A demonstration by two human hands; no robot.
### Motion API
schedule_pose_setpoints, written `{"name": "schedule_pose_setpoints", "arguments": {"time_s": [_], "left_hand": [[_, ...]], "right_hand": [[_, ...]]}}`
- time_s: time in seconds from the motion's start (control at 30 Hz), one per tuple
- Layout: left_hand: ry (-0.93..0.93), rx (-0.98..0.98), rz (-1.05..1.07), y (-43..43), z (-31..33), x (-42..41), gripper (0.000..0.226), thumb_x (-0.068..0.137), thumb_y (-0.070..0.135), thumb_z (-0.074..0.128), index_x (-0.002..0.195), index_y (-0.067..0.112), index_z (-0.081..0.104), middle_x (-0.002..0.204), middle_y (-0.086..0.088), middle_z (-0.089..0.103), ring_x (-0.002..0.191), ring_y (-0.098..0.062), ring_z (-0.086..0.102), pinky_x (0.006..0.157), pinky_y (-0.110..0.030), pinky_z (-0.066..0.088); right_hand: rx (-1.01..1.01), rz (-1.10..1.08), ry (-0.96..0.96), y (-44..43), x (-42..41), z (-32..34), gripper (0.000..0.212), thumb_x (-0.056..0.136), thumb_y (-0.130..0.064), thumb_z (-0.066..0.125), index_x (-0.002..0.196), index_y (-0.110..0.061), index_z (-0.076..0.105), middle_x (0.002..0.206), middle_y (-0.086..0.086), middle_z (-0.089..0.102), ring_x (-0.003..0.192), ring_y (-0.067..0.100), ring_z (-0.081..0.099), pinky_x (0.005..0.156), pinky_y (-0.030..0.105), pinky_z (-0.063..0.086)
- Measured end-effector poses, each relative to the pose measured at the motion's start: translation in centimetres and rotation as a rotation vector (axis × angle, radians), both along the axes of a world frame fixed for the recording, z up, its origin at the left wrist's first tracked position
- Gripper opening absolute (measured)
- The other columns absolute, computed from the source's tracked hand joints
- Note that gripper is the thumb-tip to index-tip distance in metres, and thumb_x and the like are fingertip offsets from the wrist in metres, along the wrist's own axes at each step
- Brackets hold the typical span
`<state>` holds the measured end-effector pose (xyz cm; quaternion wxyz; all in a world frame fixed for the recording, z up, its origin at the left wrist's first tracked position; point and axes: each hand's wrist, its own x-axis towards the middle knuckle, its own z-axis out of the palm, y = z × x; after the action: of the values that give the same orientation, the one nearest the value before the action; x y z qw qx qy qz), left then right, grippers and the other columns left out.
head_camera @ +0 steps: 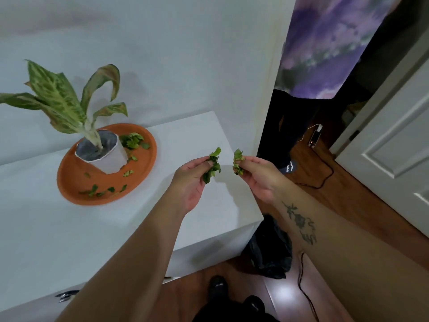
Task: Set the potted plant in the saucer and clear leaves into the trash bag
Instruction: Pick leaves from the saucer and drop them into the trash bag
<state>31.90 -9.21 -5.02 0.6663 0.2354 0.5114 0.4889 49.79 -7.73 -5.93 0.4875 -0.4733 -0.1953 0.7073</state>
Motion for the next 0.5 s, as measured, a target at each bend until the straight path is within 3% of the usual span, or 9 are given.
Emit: {"name": "schedule_pose_setpoints", "arguments": {"time_s": [0.13,0.3,0.4,0.5], "left_hand": [[-0.045,-0.012,-0.051,1.5,-0.8,2.4,0.023,0.088,0.002,0.066,0.111,0.002,0.068,0.094,-0.007,0.077,0.082,-0.013,0.071,0.075,-0.018,0.056],[-0.058,-0.036,-0.079,2.2,-1.4,6.4,0.023,0.088,0.0,0.065,0.11,-0.001,0.067,0.098,-0.012,0.075,0.087,-0.016,0.07,0.083,-0.021,0.055],[-0.059,-0.041,-0.07,2.4,-1.7,9.8,0.015,0.088,-0.001,0.064,0.102,0.003,0.069,0.088,-0.007,0.076,0.081,-0.013,0.07,0.078,-0.018,0.056],[-0.08,-0.051,-0.045,2.2,-2.1,12.3,0.014,0.088,-0.001,0.063,0.101,0.004,0.069,0.085,-0.006,0.077,0.078,-0.011,0.072,0.07,-0.017,0.056]], "right_hand": [[-0.009,-0.074,-0.017,0.5,2.6,-0.6,0.008,0.085,0.004,0.064,0.089,-0.001,0.068,0.07,0.005,0.074,0.066,0.012,0.07,0.062,0.018,0.058],[-0.034,-0.103,-0.018,0.6,6.2,-1.3,0.012,0.086,0.004,0.061,0.097,0.002,0.066,0.088,0.011,0.069,0.077,0.016,0.066,0.067,0.019,0.059],[-0.041,-0.07,-0.027,1.2,9.2,-1.3,0.022,0.088,0.004,0.059,0.109,0.008,0.062,0.094,0.014,0.067,0.081,0.017,0.064,0.069,0.018,0.059],[-0.065,-0.042,-0.025,1.6,11.3,-1.4,0.017,0.089,0.005,0.058,0.106,0.006,0.063,0.089,0.012,0.067,0.078,0.016,0.064,0.061,0.016,0.057]]}}
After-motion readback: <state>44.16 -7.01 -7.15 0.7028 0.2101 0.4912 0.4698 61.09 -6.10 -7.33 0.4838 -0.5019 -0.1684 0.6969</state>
